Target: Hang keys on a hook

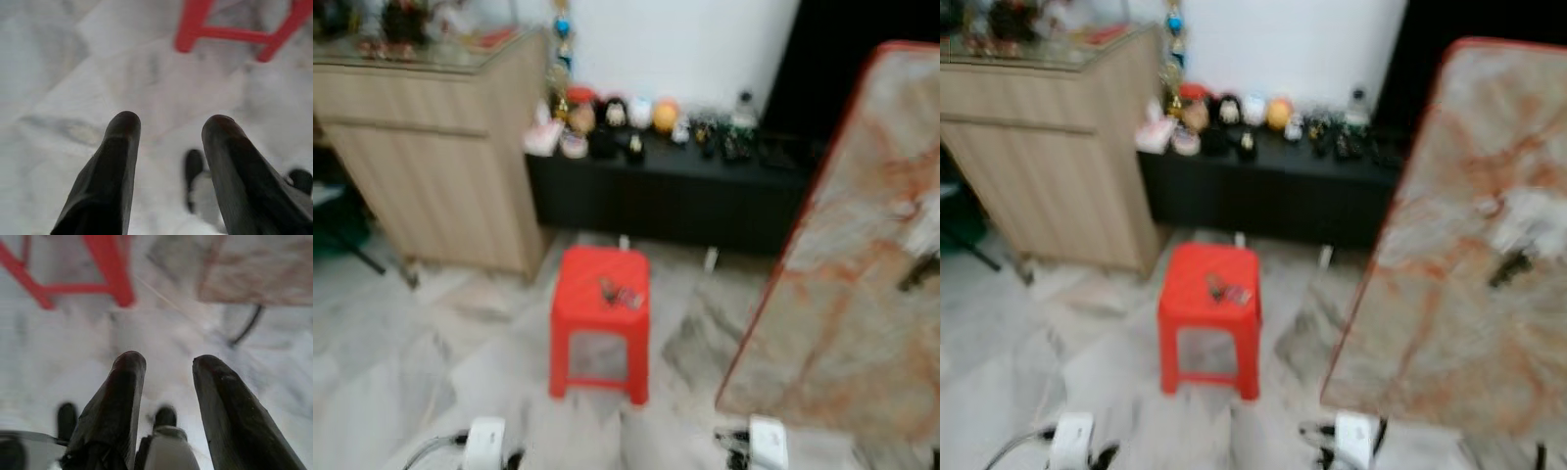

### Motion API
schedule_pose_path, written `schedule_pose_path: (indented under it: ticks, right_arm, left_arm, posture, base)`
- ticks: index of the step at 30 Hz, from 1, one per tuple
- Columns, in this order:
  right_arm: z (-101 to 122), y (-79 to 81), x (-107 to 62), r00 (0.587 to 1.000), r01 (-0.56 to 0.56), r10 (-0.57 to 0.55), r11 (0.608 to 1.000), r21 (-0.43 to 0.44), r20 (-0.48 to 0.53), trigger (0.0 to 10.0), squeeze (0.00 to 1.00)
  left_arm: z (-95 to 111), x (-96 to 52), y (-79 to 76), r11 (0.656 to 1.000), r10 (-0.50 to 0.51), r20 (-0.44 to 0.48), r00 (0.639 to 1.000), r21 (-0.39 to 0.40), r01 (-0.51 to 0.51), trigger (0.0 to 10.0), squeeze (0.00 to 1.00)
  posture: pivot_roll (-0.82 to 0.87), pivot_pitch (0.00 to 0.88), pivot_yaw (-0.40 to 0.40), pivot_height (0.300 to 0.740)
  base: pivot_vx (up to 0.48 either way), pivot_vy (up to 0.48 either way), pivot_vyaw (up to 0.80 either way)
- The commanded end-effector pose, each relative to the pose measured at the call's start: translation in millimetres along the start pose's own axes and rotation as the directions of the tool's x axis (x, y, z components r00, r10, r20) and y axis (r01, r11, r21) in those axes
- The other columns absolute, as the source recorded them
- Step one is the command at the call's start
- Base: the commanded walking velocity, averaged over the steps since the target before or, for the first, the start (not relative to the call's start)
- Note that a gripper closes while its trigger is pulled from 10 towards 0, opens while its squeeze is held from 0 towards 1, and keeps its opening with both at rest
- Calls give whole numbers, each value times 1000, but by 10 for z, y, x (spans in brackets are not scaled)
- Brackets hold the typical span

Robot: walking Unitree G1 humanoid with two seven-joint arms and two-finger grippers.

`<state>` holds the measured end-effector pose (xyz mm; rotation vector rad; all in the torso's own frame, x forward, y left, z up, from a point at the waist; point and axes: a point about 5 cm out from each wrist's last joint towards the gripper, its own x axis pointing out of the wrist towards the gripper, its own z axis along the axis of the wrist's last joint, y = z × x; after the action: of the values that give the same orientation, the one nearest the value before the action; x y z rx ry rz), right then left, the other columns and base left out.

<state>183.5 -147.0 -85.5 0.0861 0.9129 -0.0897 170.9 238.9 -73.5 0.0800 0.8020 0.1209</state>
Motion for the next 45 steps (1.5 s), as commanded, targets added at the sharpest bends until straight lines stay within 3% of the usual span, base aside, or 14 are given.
schedule_pose_path:
  ticks: [1,16,39,45]
  right_arm:
    - [-46,-156,-13,999,42,-41,999,3,-11,10000,0]
    - [-46,-159,-14,999,42,-42,999,9,-6,10000,0]
    - [-47,-119,-13,1000,7,-7,999,-32,-5,10000,0]
    - [-59,-91,-16,1000,-1,1,999,-45,-6,10000,0]
  left_arm:
    - [2,13,-97,1000,-23,-4,1000,-3,23,10000,0]
    - [-39,-1,-55,1000,-17,-24,1000,0,17,10000,0]
    - [-1,11,-87,999,-39,-5,999,1,39,10000,0]
    - [-7,8,-90,999,-39,-5,999,-3,39,10000,0]
  posture:
    - [72,0,-47,740]
    - [75,0,-42,740]
    - [76,0,-46,740]
    - [73,0,-47,740]
  base:
    - [0,480,0]
    - [0,450,0]
    - [0,0,0]
    - [0,0,746]
